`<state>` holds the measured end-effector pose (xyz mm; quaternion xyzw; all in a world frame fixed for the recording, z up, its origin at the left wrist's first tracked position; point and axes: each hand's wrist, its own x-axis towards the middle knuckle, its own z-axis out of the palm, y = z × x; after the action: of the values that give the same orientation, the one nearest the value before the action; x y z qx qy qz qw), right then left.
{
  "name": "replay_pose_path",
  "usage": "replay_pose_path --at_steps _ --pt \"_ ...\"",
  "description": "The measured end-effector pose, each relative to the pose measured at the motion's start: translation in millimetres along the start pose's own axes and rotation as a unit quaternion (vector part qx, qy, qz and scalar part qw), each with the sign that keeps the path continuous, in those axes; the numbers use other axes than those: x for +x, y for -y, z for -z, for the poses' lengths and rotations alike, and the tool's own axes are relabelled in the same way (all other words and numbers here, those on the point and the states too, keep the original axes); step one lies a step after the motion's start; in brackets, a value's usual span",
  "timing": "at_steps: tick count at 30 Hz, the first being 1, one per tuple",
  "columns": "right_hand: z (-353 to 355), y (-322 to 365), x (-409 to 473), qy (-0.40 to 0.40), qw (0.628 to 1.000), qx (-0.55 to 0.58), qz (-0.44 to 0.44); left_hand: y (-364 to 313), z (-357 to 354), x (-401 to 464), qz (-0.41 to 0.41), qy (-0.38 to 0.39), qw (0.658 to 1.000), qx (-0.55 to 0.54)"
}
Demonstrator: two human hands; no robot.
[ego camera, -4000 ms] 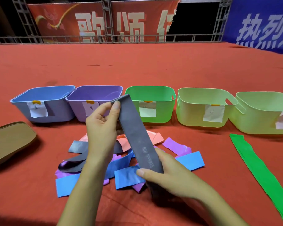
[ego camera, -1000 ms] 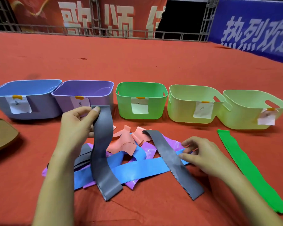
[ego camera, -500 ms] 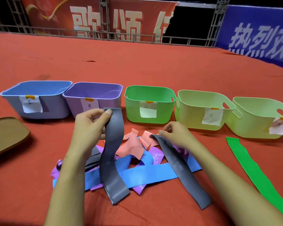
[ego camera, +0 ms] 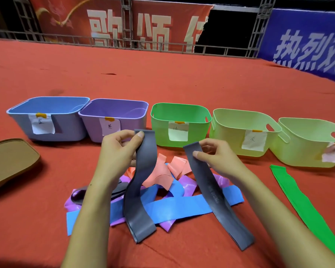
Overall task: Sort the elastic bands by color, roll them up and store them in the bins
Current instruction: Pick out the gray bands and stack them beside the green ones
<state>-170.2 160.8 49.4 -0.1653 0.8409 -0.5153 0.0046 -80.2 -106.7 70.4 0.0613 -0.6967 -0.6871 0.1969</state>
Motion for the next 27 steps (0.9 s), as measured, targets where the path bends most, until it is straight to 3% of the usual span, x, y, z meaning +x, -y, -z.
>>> replay_pose_path --at_steps 14,19,27 --pt "46 74 -101 -0.072 0.967 0.226 0.092 -28 -67 -37 0.011 0.152 0.986 -0.068" --pt "55 81 -118 -0.054 0.951 0.285 0.107 -35 -91 -52 0.009 0.187 0.980 -0.062" --pt "42 64 -113 -0.135 0.960 0.209 0.128 -44 -110 -71 -0.004 0.215 0.975 -0.059"
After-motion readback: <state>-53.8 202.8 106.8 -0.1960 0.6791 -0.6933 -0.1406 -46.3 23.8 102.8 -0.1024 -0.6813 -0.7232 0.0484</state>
